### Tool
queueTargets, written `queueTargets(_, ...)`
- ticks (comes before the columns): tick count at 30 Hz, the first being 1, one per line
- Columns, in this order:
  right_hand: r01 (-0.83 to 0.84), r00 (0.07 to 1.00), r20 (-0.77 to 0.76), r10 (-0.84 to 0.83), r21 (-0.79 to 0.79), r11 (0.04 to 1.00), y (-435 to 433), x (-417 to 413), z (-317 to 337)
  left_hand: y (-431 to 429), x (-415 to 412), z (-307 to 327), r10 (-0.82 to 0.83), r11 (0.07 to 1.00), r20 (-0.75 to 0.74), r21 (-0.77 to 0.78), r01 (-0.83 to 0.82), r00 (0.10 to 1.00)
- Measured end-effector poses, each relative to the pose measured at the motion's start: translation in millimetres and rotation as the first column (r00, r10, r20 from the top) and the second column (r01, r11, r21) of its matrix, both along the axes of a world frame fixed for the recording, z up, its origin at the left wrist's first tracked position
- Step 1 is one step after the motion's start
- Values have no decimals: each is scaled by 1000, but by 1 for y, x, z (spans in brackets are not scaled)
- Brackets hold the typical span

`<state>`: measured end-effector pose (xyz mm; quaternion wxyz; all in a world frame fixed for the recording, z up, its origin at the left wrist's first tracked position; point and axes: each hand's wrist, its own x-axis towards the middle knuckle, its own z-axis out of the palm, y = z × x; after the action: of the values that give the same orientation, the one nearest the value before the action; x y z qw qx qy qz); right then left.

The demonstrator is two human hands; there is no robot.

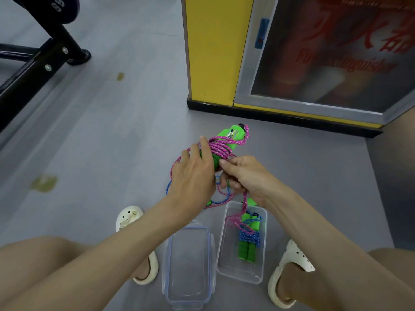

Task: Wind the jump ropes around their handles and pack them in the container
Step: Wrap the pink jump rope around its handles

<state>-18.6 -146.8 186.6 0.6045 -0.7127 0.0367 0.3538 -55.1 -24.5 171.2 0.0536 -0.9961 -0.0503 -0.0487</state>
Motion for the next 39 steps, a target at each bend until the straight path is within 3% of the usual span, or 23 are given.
queueTargets(4, 105, 994, -28, -107, -51, 993, 0, 1, -2, 1, -3, -15, -73, 996, 115, 60, 67, 991)
queueTargets(7, 203, 979, -20, -203, -39, 978, 0, 1, -1, -1, -5, -23, -150, 988, 171, -10, 154, 974)
queueTargets(9, 214, 976, 47, -211, -54, 975, -1, 3, 0, 0, -5, -18, -164, 971, 131, -152, 183, 978)
queueTargets(11, 220, 973, 76, -216, -53, 974, -5, 6, 2, 6, 2, -7, -172, 897, -7, -415, 154, 985)
queueTargets(13, 211, 977, 44, -210, -8, 978, -9, 8, 3, 16, 13, 9, -168, 714, -134, -700, 27, 977)
queueTargets(15, 172, 985, -2, -172, 52, 984, -12, 8, 3, 25, 19, 23, -90, 358, -228, -916, -183, 969)
queueTargets(16, 151, 989, -11, -150, 78, 986, -13, 7, 4, 27, 20, 28, -86, 156, -323, -939, -307, 942)
queueTargets(17, 134, 991, -9, -134, 97, 986, -13, 7, 4, 29, 19, 31, -137, 17, -415, -909, -417, 899)
queueTargets(20, 124, 992, 2, -125, 99, 987, -15, 6, 5, 27, 10, 28, -337, -103, -513, -813, -572, 790)
queueTargets(24, 133, 991, 6, -134, 53, 990, -18, 7, 4, 24, 12, 25, -173, -84, -450, -879, -469, 876)
queueTargets(27, 72, 989, 134, -57, -111, 991, -25, 9, 10, 27, 18, 26, -89, -63, -459, -883, -465, 884)
queueTargets(31, 48, 957, 287, 34, -275, 960, -26, 8, 10, 25, 17, 27, -85, -2, -432, -901, -433, 898)
queueTargets(35, 146, 964, 258, -66, -306, 941, -21, 6, 8, 23, 18, 23, -72, 63, -392, -919, -388, 917)
queueTargets(37, 183, 966, 233, -113, -301, 936, -20, 6, 9, 22, 20, 20, -46, 152, -358, -925, -348, 933)
queueTargets(39, 199, 967, 212, -141, -285, 938, -20, 6, 9, 22, 21, 18, -16, 314, -304, -906, -284, 953)
